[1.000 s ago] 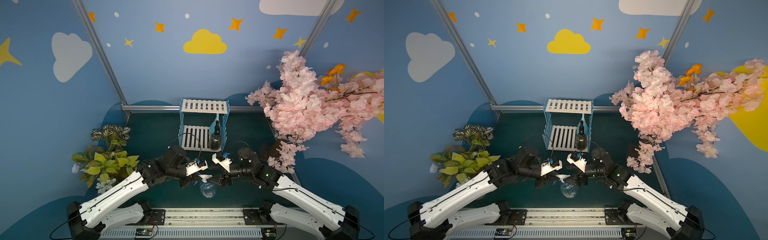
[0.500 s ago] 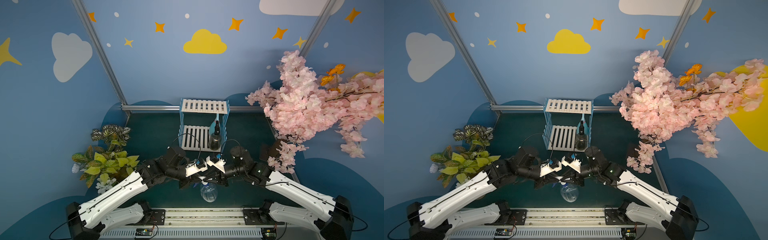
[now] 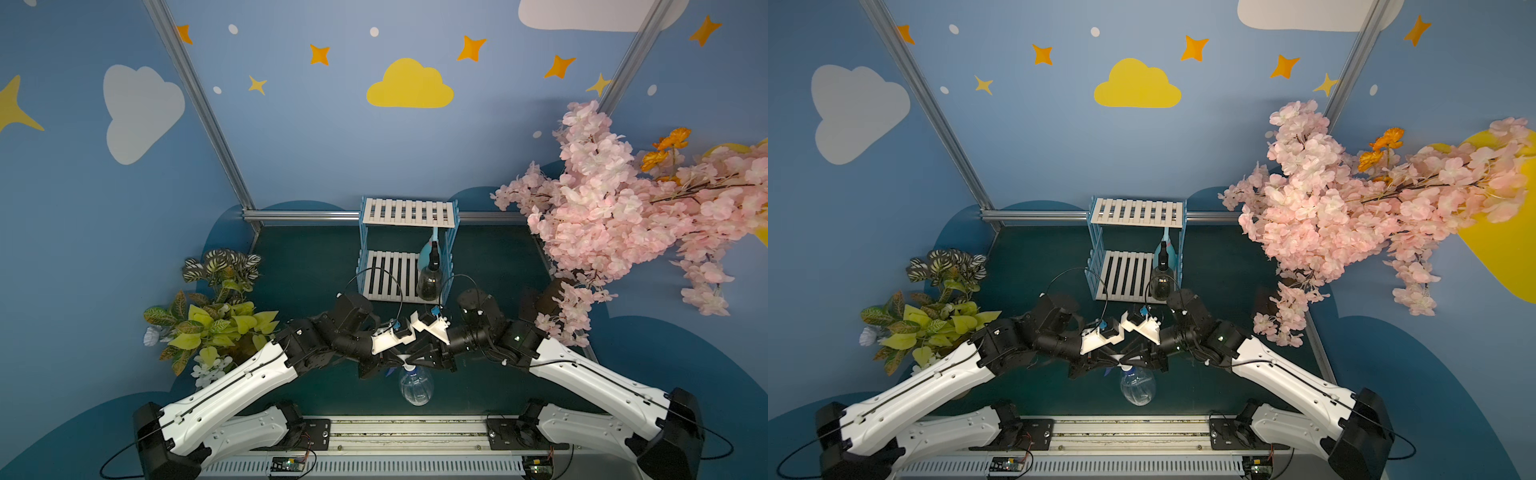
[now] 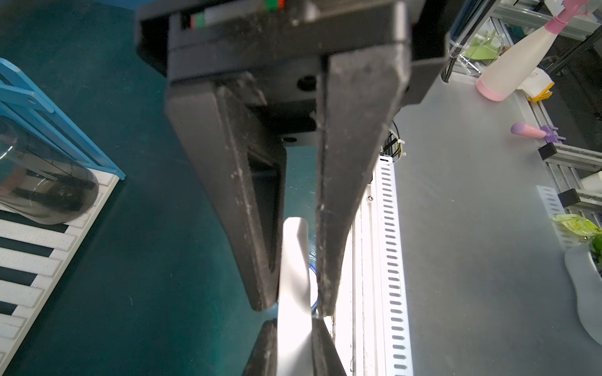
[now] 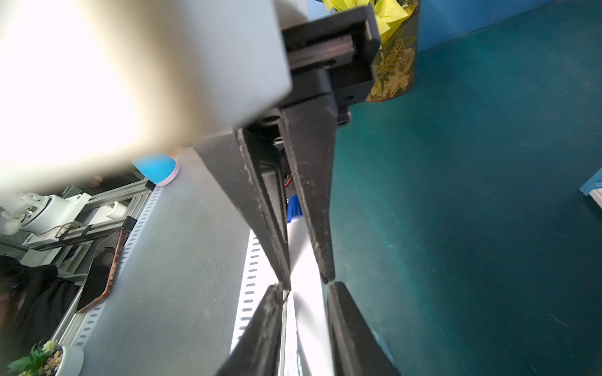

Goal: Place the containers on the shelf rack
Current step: 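Pick up a container from the center of the board.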

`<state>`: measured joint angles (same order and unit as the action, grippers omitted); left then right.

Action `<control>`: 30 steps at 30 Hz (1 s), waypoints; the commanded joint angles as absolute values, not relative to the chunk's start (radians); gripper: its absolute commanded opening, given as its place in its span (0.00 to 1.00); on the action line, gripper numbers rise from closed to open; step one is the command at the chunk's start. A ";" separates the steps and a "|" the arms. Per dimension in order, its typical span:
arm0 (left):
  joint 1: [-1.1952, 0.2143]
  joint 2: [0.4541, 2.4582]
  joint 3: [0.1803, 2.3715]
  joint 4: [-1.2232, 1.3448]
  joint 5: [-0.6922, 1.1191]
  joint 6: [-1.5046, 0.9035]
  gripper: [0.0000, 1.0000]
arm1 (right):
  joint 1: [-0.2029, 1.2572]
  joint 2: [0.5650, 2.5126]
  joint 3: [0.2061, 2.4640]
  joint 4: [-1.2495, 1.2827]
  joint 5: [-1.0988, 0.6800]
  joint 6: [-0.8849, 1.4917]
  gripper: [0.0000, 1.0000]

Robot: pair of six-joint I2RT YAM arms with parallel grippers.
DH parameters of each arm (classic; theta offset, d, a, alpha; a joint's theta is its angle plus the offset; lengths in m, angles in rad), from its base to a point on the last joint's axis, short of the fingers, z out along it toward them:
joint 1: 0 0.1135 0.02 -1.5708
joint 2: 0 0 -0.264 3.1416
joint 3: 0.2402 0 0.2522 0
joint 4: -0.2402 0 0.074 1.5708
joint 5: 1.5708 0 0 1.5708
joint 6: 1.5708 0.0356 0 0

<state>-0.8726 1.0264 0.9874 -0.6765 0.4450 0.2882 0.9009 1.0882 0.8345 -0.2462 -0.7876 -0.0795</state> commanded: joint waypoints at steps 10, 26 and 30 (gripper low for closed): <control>-0.867 0.991 1.030 -0.652 0.472 0.276 0.03 | 0.908 1.132 0.859 -0.311 -0.819 -0.137 0.36; -0.812 0.968 1.000 -0.624 0.550 0.238 0.03 | 0.910 1.132 0.870 -0.261 -0.849 -0.100 0.29; -0.812 0.967 0.989 -0.628 0.537 0.245 0.03 | 0.909 1.123 0.870 -0.253 -0.855 -0.098 0.17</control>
